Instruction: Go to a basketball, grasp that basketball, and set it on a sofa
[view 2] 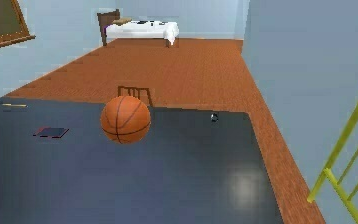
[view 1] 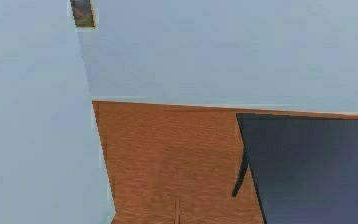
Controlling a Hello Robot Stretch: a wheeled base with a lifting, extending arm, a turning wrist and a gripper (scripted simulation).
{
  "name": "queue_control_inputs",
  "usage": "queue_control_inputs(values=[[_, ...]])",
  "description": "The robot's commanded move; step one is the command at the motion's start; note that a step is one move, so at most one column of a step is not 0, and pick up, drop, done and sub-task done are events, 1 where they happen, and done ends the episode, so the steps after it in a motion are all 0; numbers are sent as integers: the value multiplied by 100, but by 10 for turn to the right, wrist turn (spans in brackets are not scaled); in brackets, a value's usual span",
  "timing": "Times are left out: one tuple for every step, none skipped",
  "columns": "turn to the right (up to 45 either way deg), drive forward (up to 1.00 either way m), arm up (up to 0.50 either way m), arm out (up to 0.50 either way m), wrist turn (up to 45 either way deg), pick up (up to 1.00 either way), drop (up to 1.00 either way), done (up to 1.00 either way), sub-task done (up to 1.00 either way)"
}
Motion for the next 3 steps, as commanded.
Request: queue_control_inputs(values=[[-120,0,0,0,0,0,0,0,0],[0,0,50,0,0,0,0,0,0],[0,0,38,0,0,0,0,0,0]])
